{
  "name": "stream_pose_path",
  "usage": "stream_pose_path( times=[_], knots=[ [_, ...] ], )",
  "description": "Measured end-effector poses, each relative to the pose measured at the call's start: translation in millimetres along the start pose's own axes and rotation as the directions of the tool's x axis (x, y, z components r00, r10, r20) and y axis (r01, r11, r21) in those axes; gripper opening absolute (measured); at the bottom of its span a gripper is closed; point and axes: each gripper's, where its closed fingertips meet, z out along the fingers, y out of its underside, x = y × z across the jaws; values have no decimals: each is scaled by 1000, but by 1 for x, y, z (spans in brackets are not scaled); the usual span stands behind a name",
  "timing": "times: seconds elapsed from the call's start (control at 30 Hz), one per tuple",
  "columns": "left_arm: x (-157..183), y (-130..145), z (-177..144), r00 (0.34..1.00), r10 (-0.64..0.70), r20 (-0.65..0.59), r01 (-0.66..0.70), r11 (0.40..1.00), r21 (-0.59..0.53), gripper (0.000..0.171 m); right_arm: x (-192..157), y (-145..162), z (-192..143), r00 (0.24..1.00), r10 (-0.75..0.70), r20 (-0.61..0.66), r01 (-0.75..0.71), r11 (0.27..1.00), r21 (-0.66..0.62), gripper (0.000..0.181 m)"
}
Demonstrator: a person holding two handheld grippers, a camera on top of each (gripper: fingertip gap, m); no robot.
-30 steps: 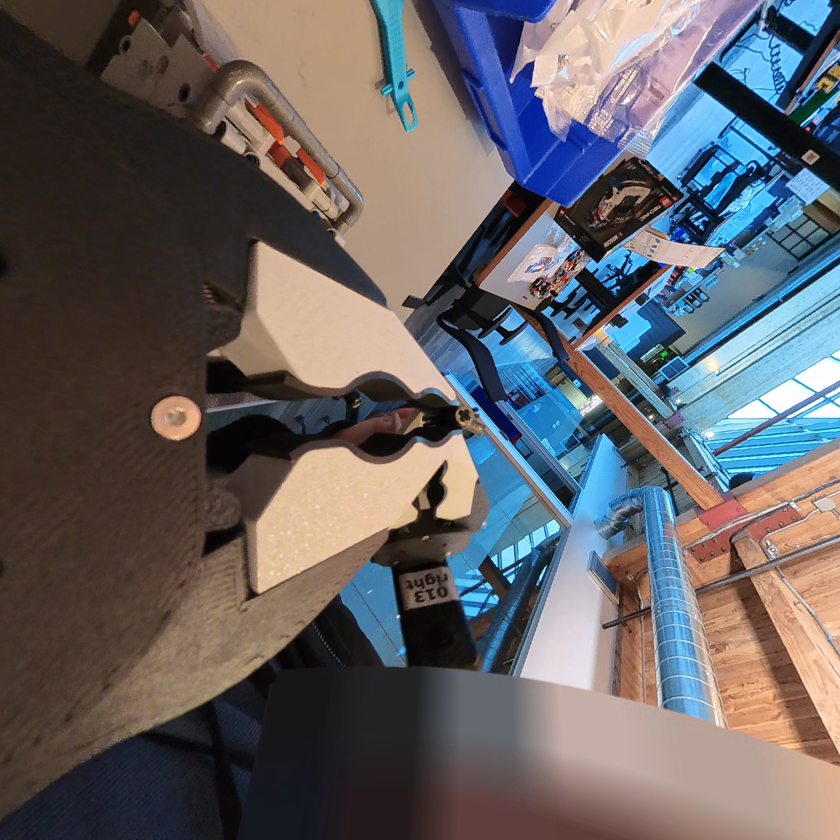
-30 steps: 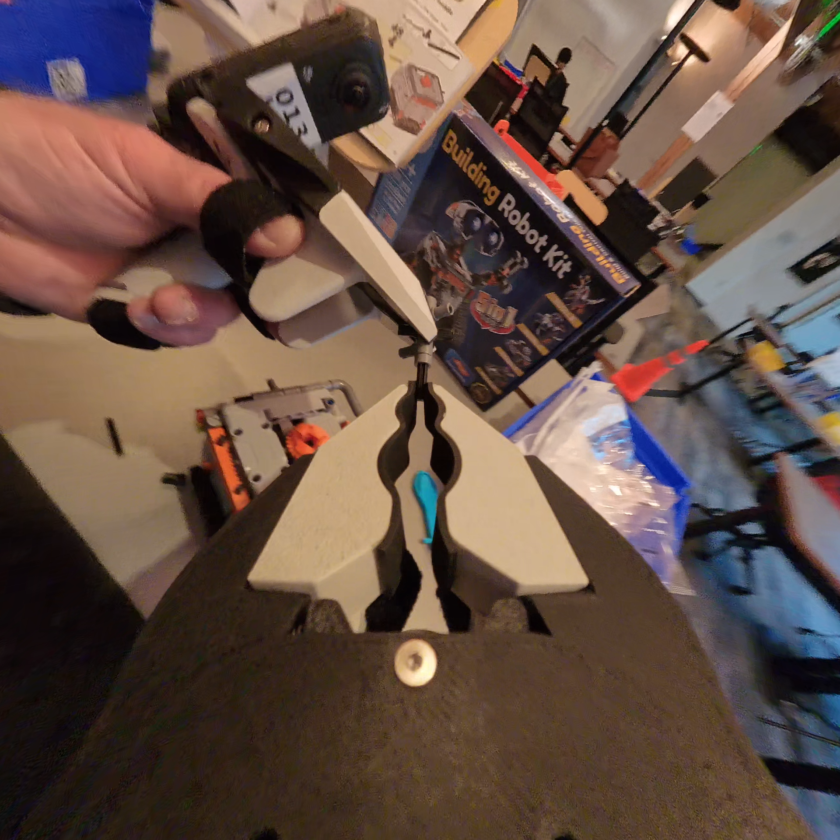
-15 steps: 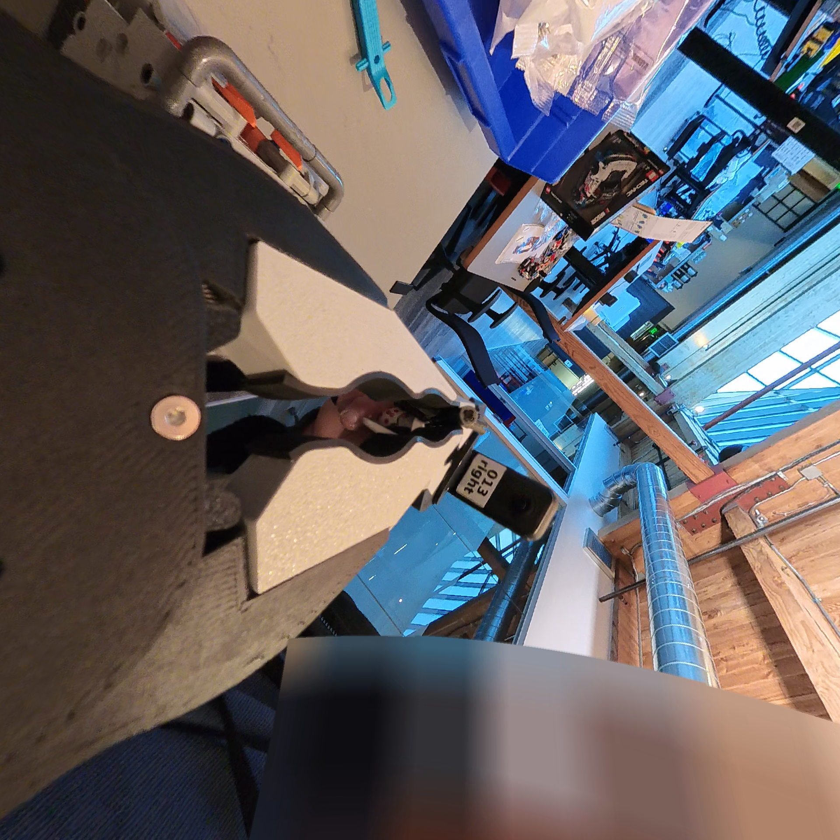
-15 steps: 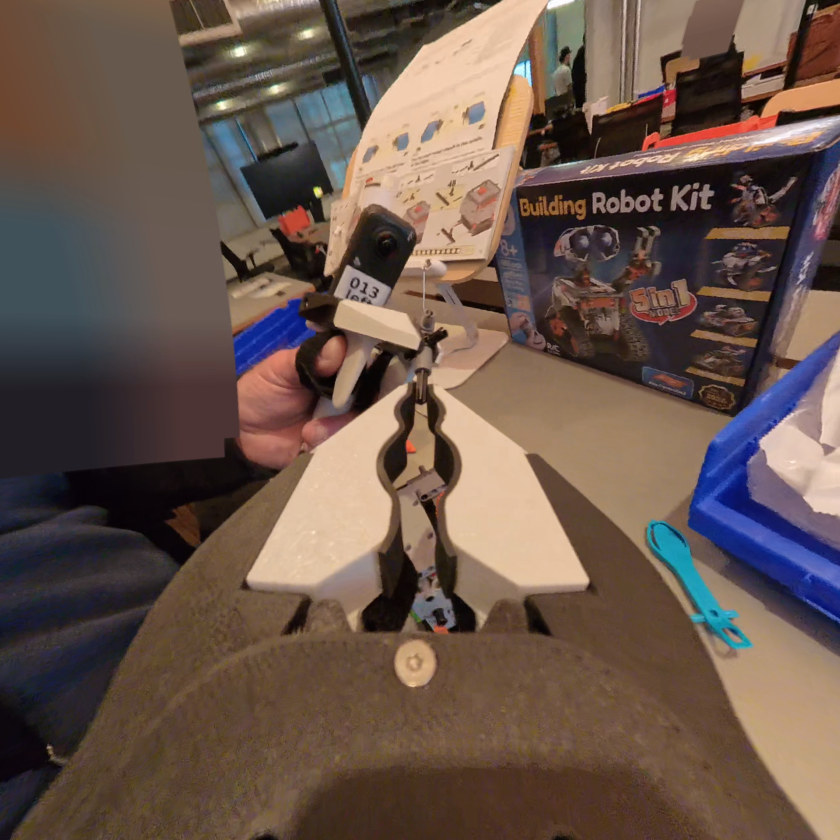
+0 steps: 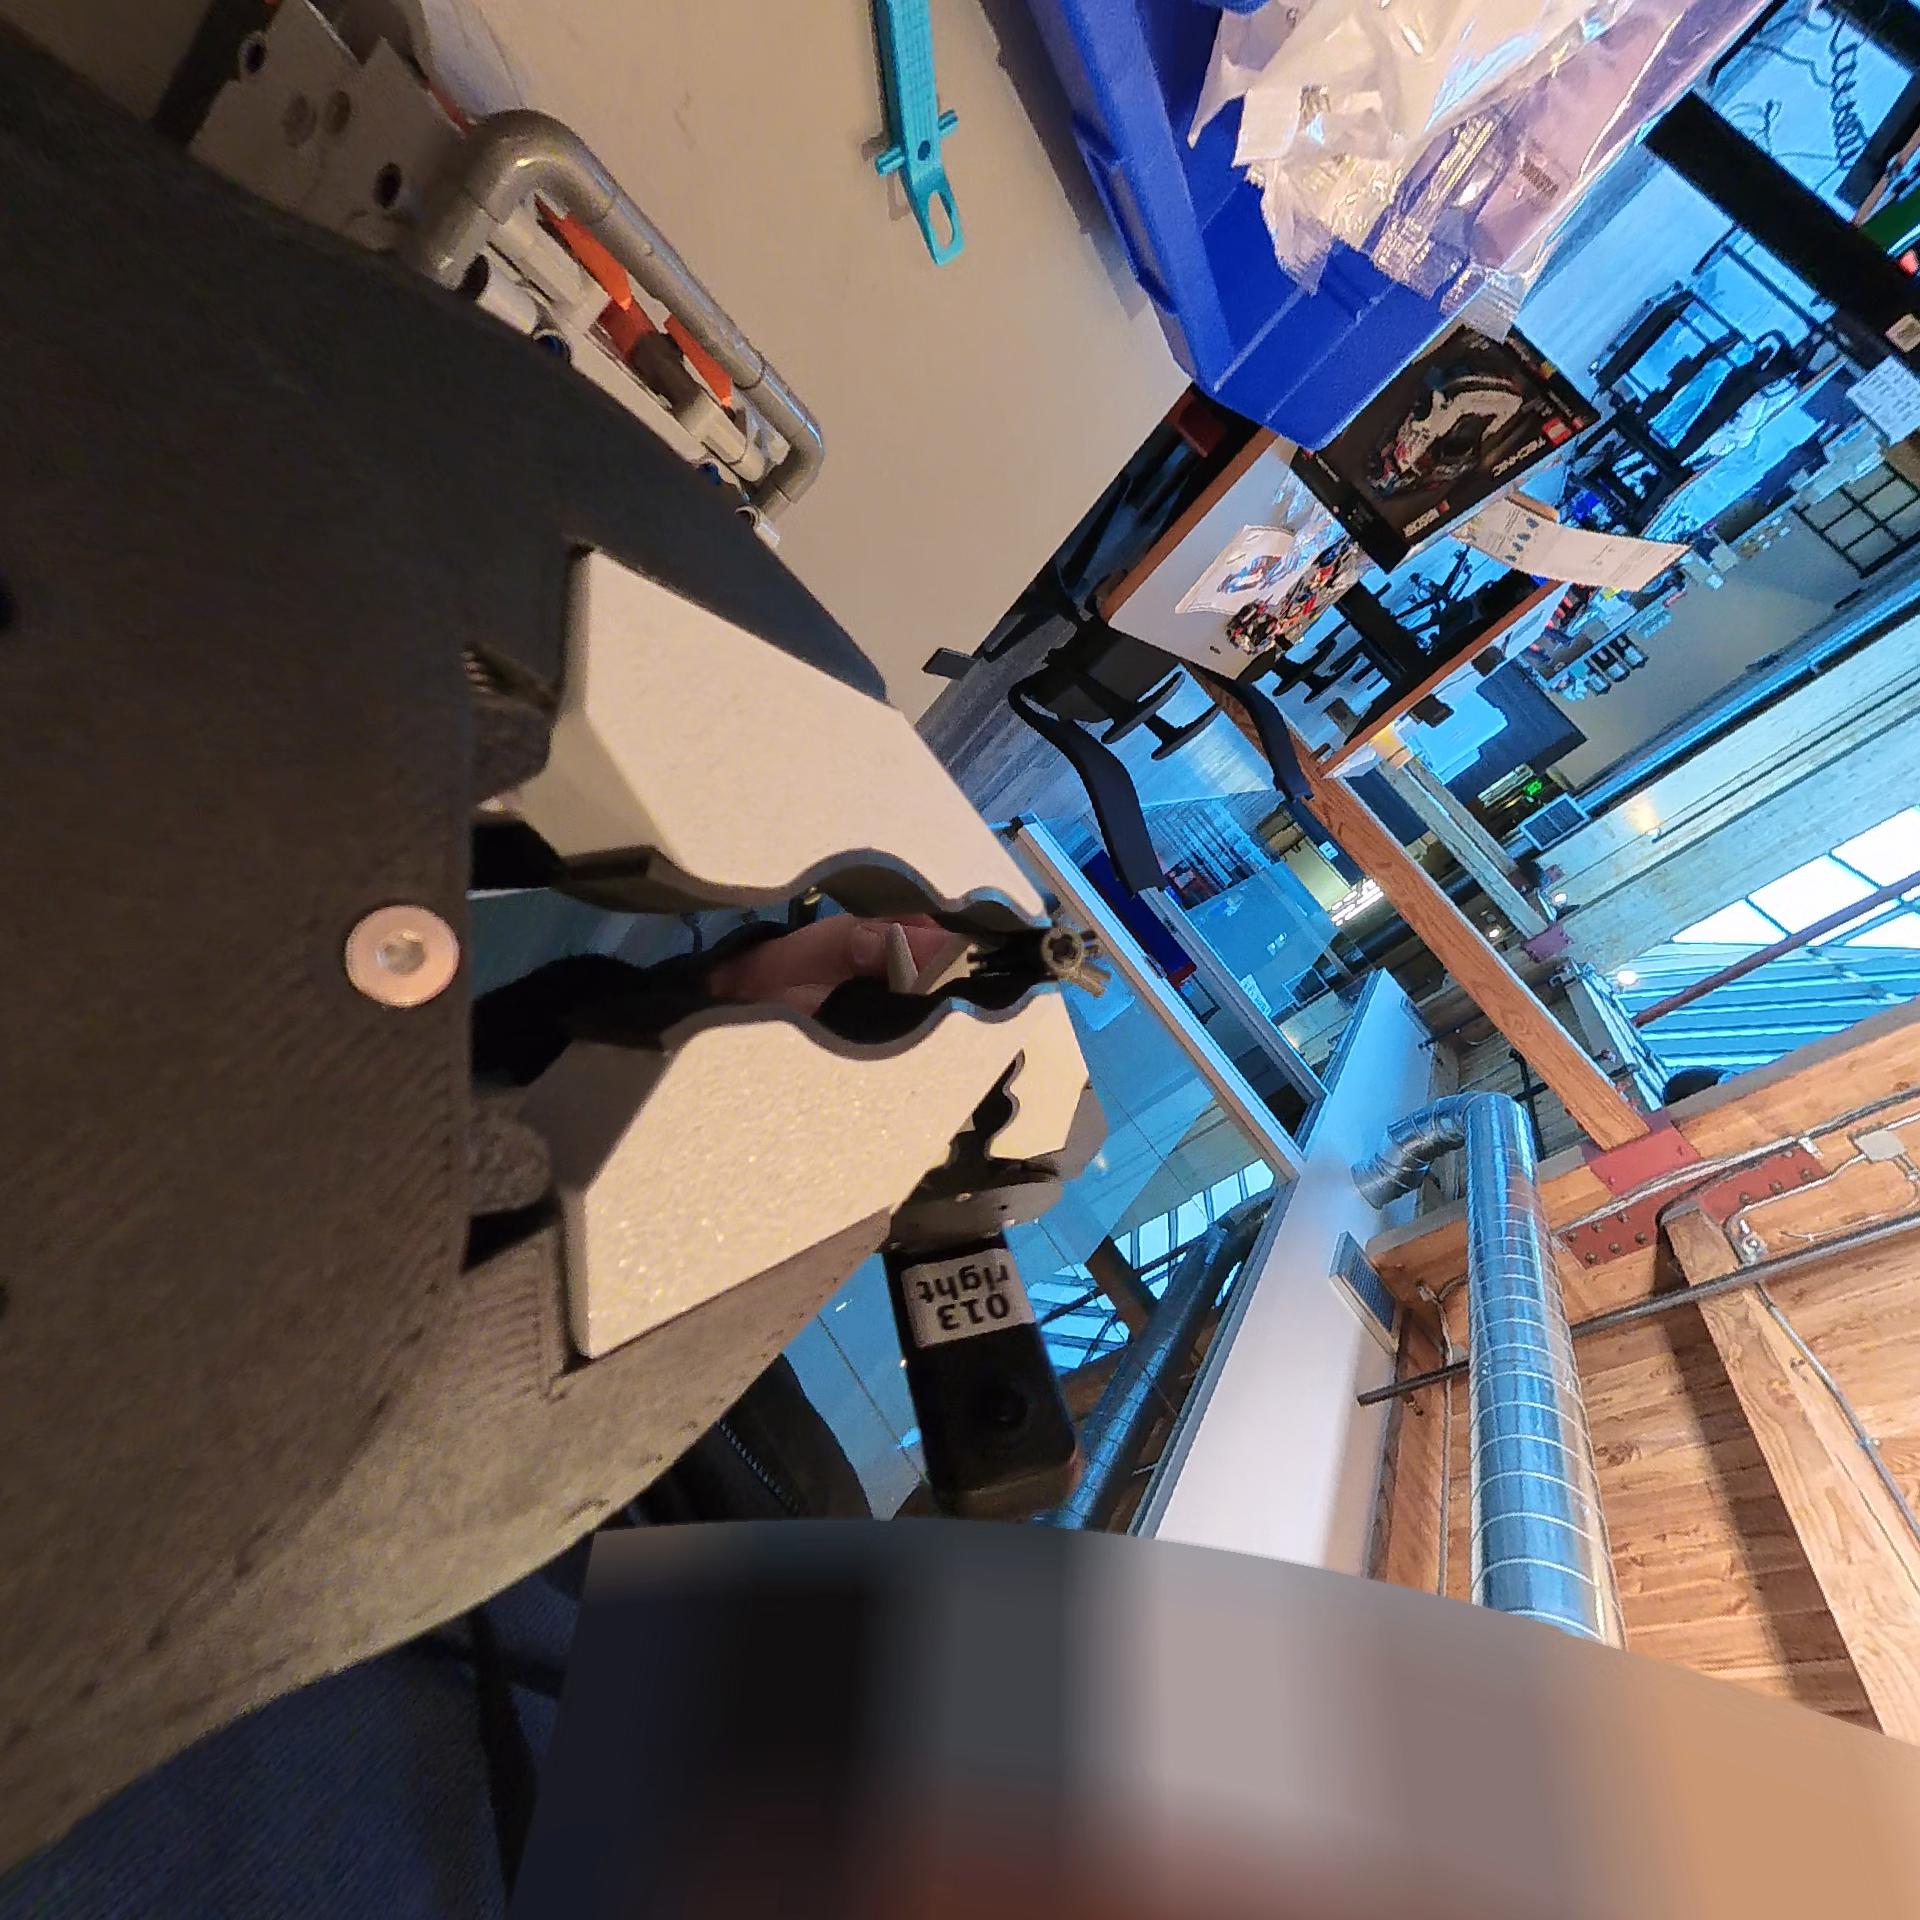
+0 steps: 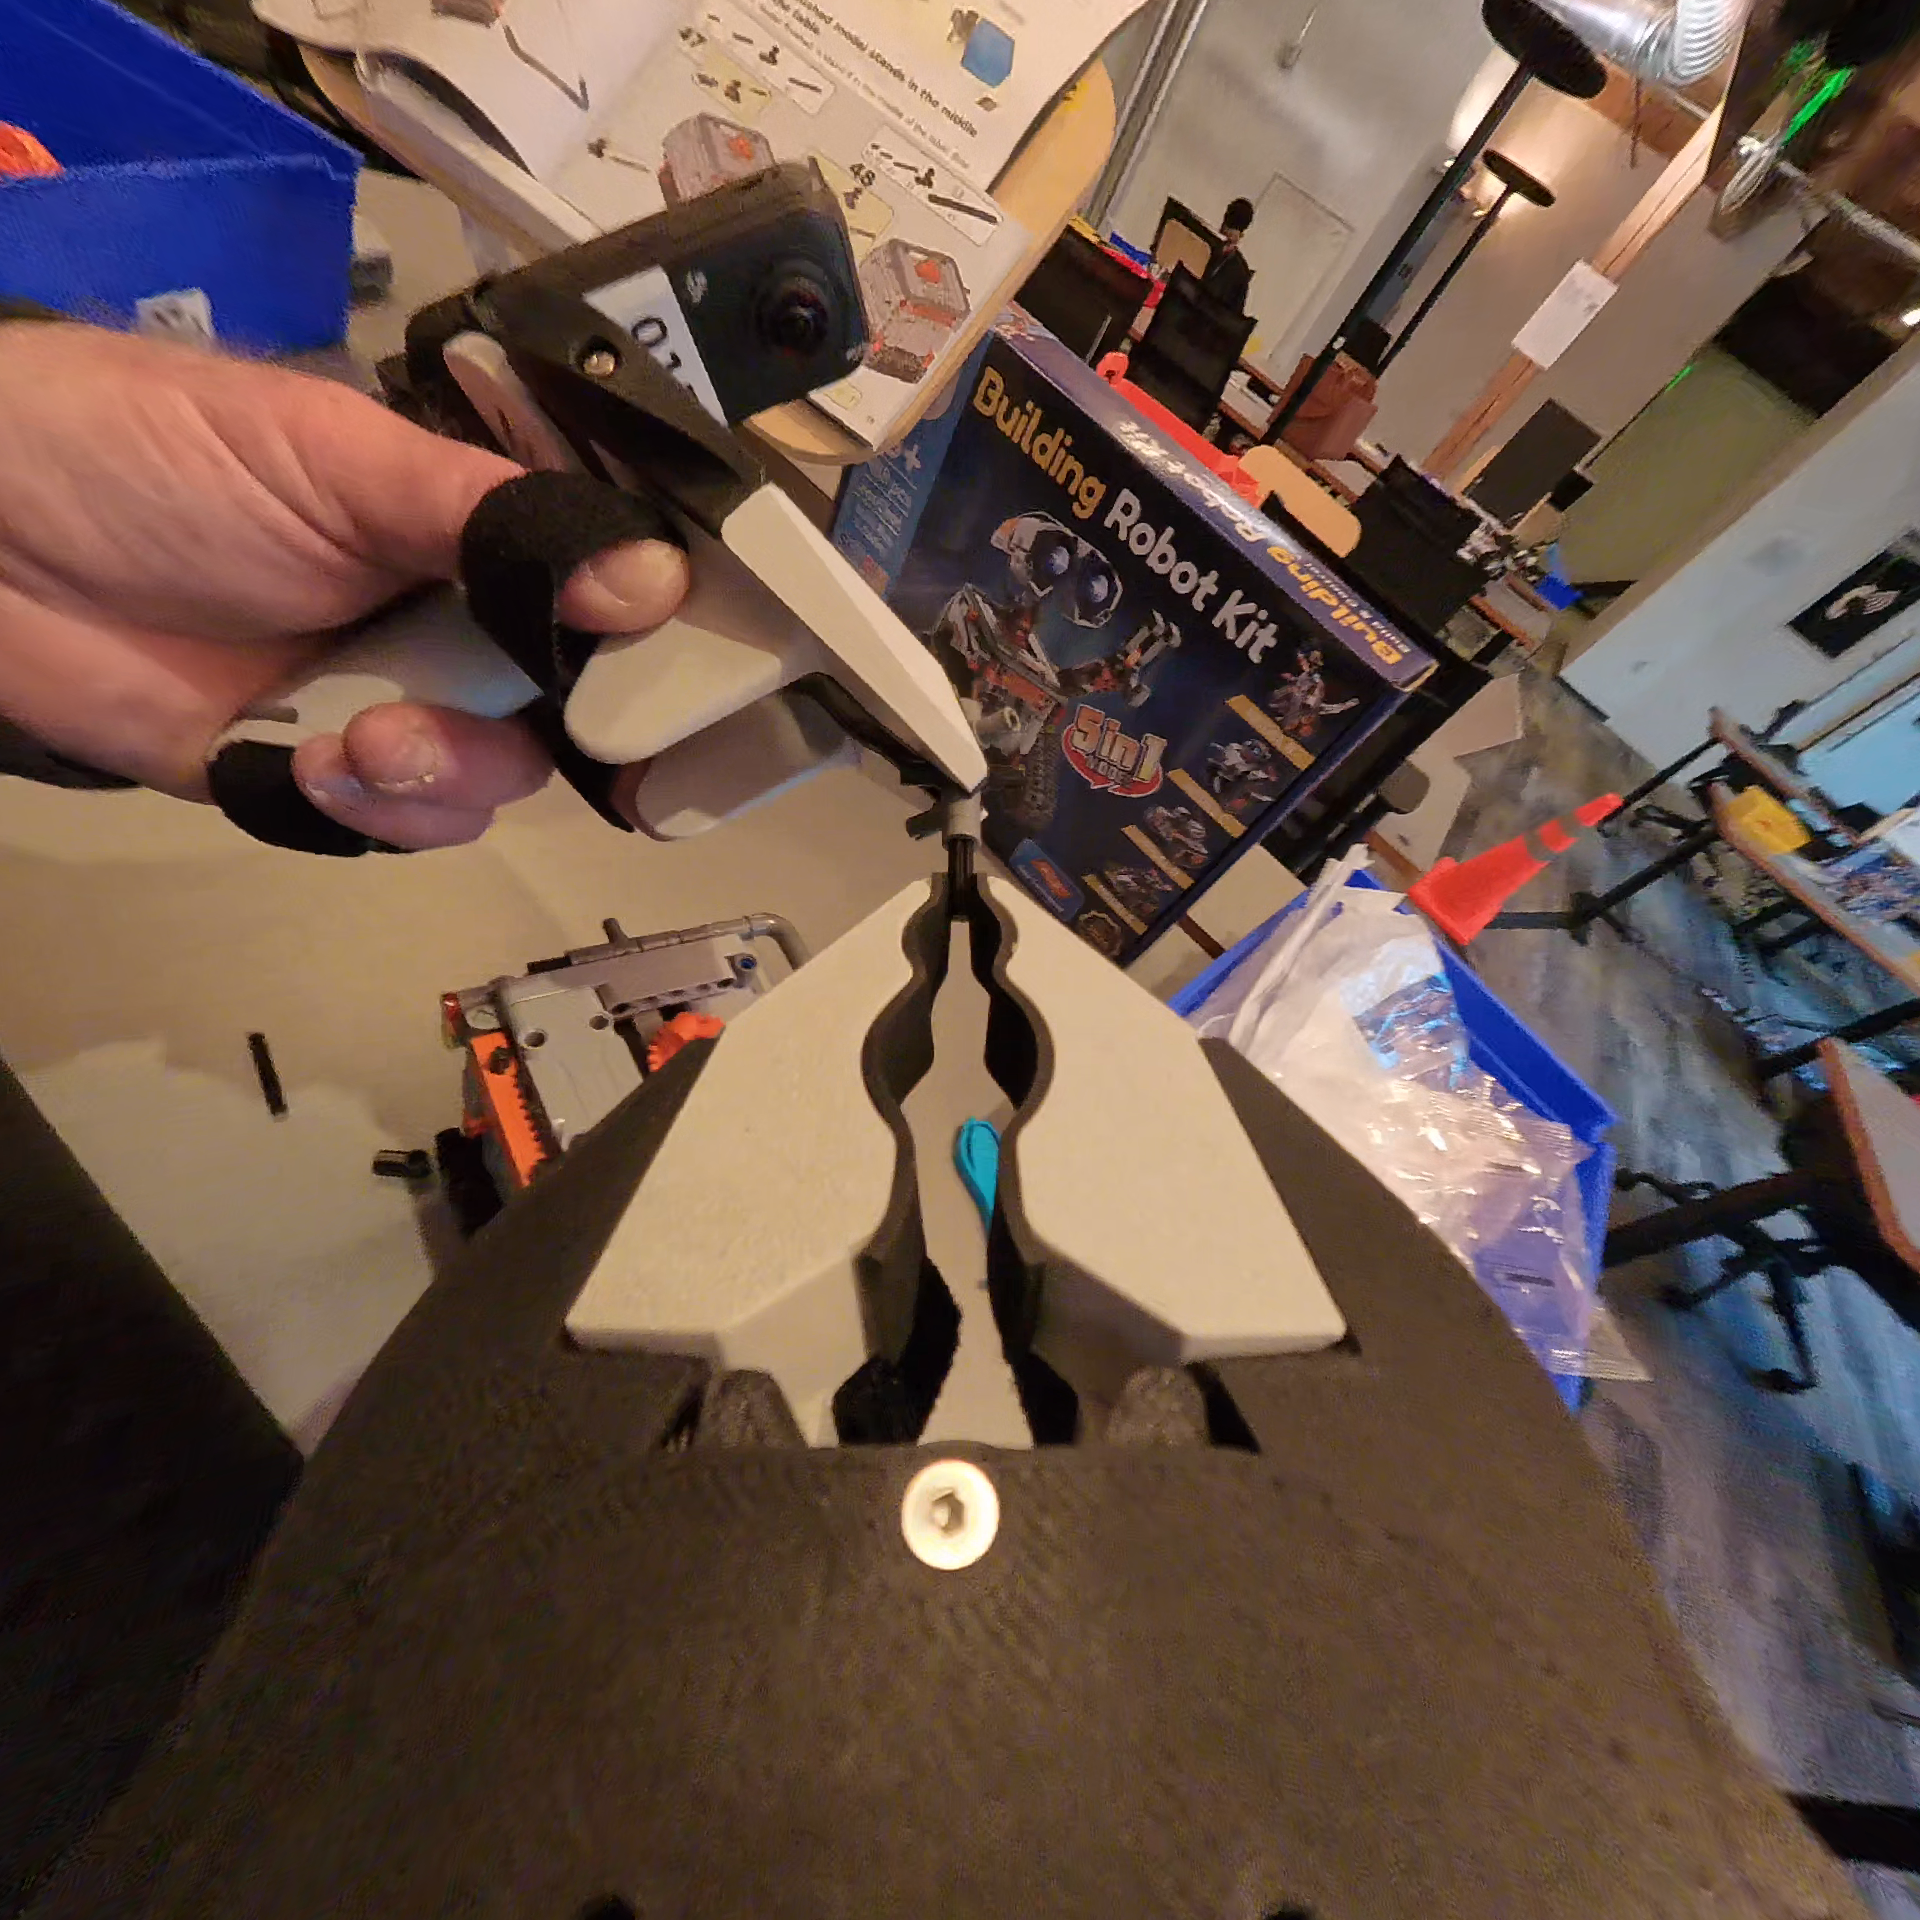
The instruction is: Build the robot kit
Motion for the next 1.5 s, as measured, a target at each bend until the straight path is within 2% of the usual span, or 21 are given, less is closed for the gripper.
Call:
stream_pose_path(
  times=[0.07, 0.27, 0.4, 0.47, 0.63, 0.77, 0.93, 1.1, 1.23, 1.37, 1.5],
  knots=[
    [-2, 0, -1, 1000, -10, -3, 10, 1000, -5, 4, -1, 0, 1, 1000, 19, 14, -19, 1000, 8, 0],
    [-2, 1, -1, 1000, -9, -5, 9, 1000, -18, 4, -4, -1, 0, 964, 232, 131, -243, 967, 73, 1],
    [-3, 5, 3, 1000, 19, 9, -18, 999, -45, 5, -3, 2, -4, 867, 439, 234, -468, 880, 82, 1],
    [-4, 5, 5, 1000, 17, 7, -17, 999, -48, 17, -2, 4, -7, 813, 515, 271, -555, 827, 89, 1],
    [-4, 16, 11, 1000, 11, -9, -12, 995, -102, 21, 0, 4, -13, 720, 602, 345, -667, 738, 104, 1],
    [-2, 16, 13, 1000, 21, -21, -23, 996, -91, 8, -1, 6, -14, 713, 608, 350, -674, 731, 104, 1],
    [2, 18, 14, 999, 38, -38, -42, 994, -100, 6, -1, 8, -16, 691, 626, 362, -697, 710, 103, 1],
    [1, 19, 14, 998, 50, -29, -53, 993, -105, 2, -1, 8, -18, 713, 612, 342, -677, 728, 109, 1],
    [0, 20, 15, 998, 51, -29, -53, 992, -113, 1, -1, 10, -20, 696, 625, 354, -694, 712, 106, 1],
    [-2, 21, 13, 998, 59, -14, -61, 989, -134, 15, 1, 17, -25, 680, 644, 350, -709, 699, 92, 1],
    [-10, 25, 0, 988, 149, 50, -135, 967, -216, 24, 0, 35, -31, 662, 674, 328, -725, 686, 53, 1]
  ],
)
